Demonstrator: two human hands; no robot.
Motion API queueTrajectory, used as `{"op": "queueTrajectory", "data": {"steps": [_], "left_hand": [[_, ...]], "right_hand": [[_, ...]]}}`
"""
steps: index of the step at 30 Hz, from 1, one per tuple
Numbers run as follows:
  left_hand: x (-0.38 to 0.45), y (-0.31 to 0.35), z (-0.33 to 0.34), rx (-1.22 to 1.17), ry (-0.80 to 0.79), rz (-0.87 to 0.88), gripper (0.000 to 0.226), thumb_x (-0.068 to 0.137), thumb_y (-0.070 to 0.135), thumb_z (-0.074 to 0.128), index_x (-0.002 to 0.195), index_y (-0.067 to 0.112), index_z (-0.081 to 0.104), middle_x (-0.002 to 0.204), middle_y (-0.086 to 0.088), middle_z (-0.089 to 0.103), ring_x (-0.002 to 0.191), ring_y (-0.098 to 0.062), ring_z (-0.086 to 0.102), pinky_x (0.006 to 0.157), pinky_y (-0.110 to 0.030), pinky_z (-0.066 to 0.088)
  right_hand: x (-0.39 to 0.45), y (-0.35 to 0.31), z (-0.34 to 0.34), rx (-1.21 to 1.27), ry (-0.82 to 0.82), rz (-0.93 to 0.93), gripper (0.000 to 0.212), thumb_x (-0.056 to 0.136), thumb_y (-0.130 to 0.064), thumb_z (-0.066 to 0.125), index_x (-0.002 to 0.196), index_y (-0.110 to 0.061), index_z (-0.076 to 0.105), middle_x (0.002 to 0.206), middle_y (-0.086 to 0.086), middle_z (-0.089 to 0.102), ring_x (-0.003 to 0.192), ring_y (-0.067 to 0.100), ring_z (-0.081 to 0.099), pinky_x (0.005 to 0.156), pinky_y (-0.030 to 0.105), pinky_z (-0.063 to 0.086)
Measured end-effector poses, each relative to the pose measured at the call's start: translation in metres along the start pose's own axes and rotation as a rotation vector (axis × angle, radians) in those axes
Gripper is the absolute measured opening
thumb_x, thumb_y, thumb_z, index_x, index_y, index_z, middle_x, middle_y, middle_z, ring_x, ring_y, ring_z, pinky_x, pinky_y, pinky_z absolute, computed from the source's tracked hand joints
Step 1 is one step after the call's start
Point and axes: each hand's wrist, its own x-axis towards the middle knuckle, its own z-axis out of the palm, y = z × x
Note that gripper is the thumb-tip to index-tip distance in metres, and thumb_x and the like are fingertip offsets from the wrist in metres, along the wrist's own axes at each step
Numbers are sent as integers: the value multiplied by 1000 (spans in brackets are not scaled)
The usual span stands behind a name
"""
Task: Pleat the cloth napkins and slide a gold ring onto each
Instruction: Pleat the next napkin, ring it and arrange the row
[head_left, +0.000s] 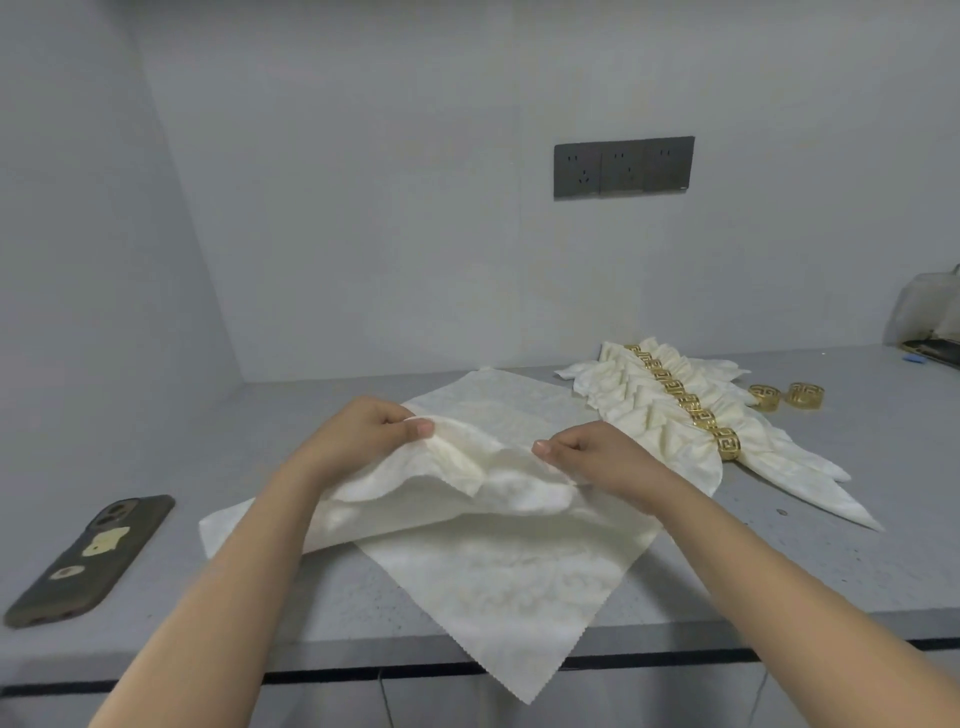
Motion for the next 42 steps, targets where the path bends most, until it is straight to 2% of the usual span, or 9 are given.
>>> {"op": "queueTrajectory", "data": {"steps": [5, 11, 15, 18, 23, 28, 31, 35, 42], "left_hand": [[7, -6, -23, -29, -130, -62, 72, 67, 62, 70, 77, -8, 56, 69, -5, 47, 62, -18, 40, 64, -29, 32], [35, -19, 1, 195, -122, -86, 51, 85, 46, 65, 59, 17, 32, 52, 5, 26, 45, -12, 24, 48, -26, 18], [65, -41, 22, 113, -53, -118, 52, 85, 39, 68, 57, 16, 30, 52, 4, 26, 45, -12, 25, 50, -26, 20], [93, -49, 39, 16, -4, -110, 60, 85, 35, 69, 51, 21, 22, 48, 7, 19, 44, -13, 20, 52, -28, 18], [129, -48, 62, -35, 102, -121, 51, 86, 37, 68, 52, 18, 34, 52, 6, 33, 49, -14, 33, 58, -27, 30], [145, -50, 84, 1, 67, -155, 36, 93, 54, 47, 108, 25, 62, 109, 5, 60, 107, -18, 55, 94, -34, 42], [143, -56, 96, 112, -57, -146, 50, 95, 59, 35, 135, 31, 47, 140, 1, 47, 129, -19, 43, 112, -42, 27], [115, -57, 111, 382, -58, -96, 60, 96, 59, 23, 148, 29, 29, 158, -5, 17, 146, -20, 9, 117, -41, 1], [74, -73, 138, 627, -199, -167, 78, 88, 71, 12, 150, 31, -11, 157, -9, -21, 144, -26, -20, 116, -47, -12]], "right_hand": [[13, -3, -11, 103, -179, 117, 63, 78, -58, 66, 58, -21, 19, 59, -7, 17, 62, 21, 10, 64, 35, 7], [33, 10, -19, -146, -132, 306, 56, 83, -60, 58, 51, -23, 30, 54, -6, 28, 51, 14, 28, 56, 29, 21], [33, 37, -24, -24, -201, 443, 65, 80, -74, 46, 105, -17, 65, 107, -7, 58, 105, 18, 55, 88, 30, 41], [34, 53, -30, -9, -73, 366, 44, 88, -53, 56, 70, -13, 49, 63, -3, 44, 58, 12, 42, 56, 24, 30], [53, 76, -39, -75, 226, 417, 53, 90, -28, 62, 51, -20, 26, 44, -8, 23, 36, 7, 22, 41, 19, 18], [61, 95, -27, -227, 303, 455, 54, 91, -26, 59, 49, -20, 25, 40, -10, 22, 34, 8, 24, 39, 19, 20], [51, 104, -19, -209, 320, 407, 43, 95, -33, 53, 56, -20, 42, 52, -9, 40, 49, 6, 39, 46, 17, 25], [24, 97, -10, -91, 376, 350, 26, 97, -39, 44, 116, -26, 57, 97, -8, 59, 84, 4, 52, 63, 9, 33], [-28, 96, 2, -136, 434, 257, 39, 97, -35, 45, 134, -28, 37, 66, -8, 52, 60, 3, 51, 55, 19, 34]]}}
